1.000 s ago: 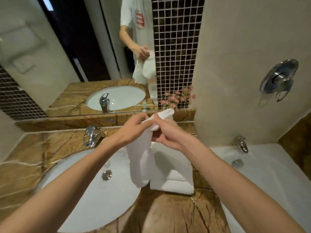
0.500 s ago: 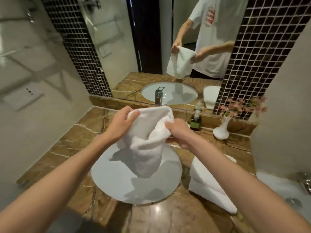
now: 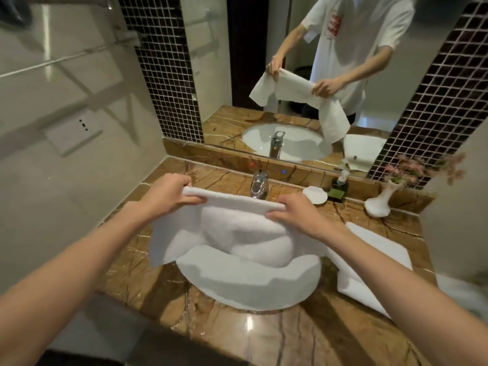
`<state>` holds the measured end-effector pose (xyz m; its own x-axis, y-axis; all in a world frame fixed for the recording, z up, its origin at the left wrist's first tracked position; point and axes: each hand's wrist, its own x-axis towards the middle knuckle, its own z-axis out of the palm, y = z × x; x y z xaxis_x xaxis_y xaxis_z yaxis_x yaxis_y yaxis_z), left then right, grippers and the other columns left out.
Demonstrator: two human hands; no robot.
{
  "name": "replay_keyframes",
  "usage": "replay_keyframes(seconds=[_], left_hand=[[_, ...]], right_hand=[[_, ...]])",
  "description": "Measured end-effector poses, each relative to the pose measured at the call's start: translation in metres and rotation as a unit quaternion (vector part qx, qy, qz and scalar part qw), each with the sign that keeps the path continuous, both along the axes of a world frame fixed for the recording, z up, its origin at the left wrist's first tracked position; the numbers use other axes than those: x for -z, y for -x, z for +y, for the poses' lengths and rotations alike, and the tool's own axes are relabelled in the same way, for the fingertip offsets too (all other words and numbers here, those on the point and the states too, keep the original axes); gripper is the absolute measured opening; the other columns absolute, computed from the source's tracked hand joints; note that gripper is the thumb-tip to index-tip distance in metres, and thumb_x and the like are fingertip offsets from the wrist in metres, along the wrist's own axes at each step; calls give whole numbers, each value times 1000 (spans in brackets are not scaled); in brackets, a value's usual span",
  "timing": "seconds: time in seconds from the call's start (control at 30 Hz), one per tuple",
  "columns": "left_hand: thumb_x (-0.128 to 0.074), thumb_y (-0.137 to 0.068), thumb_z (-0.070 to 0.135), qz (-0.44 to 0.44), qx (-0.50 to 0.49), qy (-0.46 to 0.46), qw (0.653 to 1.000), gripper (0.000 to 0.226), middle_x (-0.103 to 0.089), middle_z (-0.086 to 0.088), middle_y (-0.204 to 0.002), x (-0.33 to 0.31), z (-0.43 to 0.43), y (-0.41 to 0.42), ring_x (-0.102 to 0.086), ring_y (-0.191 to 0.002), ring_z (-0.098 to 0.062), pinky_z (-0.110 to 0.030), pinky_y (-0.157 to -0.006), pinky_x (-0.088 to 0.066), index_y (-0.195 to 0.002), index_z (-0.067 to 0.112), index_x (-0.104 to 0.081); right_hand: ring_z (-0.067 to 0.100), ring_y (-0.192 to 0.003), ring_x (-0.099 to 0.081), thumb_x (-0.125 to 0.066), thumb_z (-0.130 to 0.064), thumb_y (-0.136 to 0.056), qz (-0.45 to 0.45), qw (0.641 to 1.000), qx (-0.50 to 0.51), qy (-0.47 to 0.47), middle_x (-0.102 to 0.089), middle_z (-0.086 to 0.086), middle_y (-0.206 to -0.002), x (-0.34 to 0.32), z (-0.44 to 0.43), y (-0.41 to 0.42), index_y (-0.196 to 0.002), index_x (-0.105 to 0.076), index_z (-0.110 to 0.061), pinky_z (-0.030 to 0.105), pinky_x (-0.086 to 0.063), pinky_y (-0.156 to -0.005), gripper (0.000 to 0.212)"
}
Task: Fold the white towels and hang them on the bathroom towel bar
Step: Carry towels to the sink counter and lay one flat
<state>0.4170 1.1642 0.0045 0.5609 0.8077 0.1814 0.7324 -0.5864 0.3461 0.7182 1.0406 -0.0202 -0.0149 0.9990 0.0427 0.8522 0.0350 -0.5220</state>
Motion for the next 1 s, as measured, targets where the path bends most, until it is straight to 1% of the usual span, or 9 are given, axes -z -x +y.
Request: replay_keyframes(seconds=[0.13,0.23,0.3,0.37,0.43,0.5,0.7,0.8,1.0], left_hand=[[-65,-70,63,0,55,-18,998,50,-44,10,-52,10,7,19,-41,-50,-11,-32,-47,-27,-55,25,-35],[-60,-73,62,2,91,-15,996,44,-48,9,-56,18,13,28,-46,-54,-16,-34,-49,-32,-59,26,-38],[-57,-78,60,26,99,-42,994,40,-52,6,-60,23,17,31,-48,-56,-17,-31,-47,-29,-66,23,-44],[-52,-83,58,54,98,-85,990,39,-52,3,-63,26,21,32,-47,-57,-20,-31,-48,-25,-72,21,-45],[-50,-87,53,67,100,-107,987,35,-55,-2,-66,27,24,33,-49,-58,-24,-31,-50,-26,-75,21,-43],[-53,-89,48,67,106,-113,986,32,-54,-3,-64,26,26,34,-50,-58,-26,-31,-51,-25,-75,21,-41],[-55,-88,42,62,115,-103,986,28,-48,4,-60,21,27,38,-43,-53,-17,-26,-47,-19,-75,22,-41],[-58,-88,40,68,103,-96,988,27,-47,6,-59,20,31,43,-43,-53,-16,-23,-46,-20,-74,21,-44],[-62,-85,46,106,128,-90,982,32,-46,9,-58,26,45,63,-44,-53,-13,-21,-45,-22,-70,24,-45]], right_hand=[[8,-52,-38,-75,-47,-75,-47,996,-66,-41,-41,-12,-54,1,-2,10,-57,-32,-29,33,-29,-52,50],[4,-50,-38,-76,-50,-72,-71,994,-71,-46,-42,-12,-52,0,-8,19,-59,-32,-29,23,-24,-47,50],[4,-50,-40,-75,-51,-72,-86,994,-63,-38,-43,-12,-54,1,-12,23,-60,-33,-29,20,-24,-46,49],[1,-54,-41,-74,-51,-74,-106,993,-53,-23,-45,-14,-58,3,-16,25,-64,-34,-34,19,-27,-47,45],[11,-63,-49,-71,-50,-78,-140,989,-41,-3,-55,-8,-70,10,-17,25,-73,-41,-32,30,-37,-53,36],[18,-71,-52,-70,-45,-80,-161,987,-27,5,-60,-2,-82,19,-18,24,-81,-45,-25,33,-37,-57,33],[18,-80,-57,-71,-20,-79,-94,990,51,88,-64,-2,-88,52,-21,15,-87,-57,-21,40,-51,-71,16],[16,-80,-58,-64,-10,-79,-85,986,60,127,-62,-5,-87,60,-22,11,-89,-58,-25,41,-53,-73,20],[13,-77,-54,-52,1,-77,-83,976,119,161,-58,-6,-84,63,-28,11,-80,-50,-29,30,-44,-61,30]])
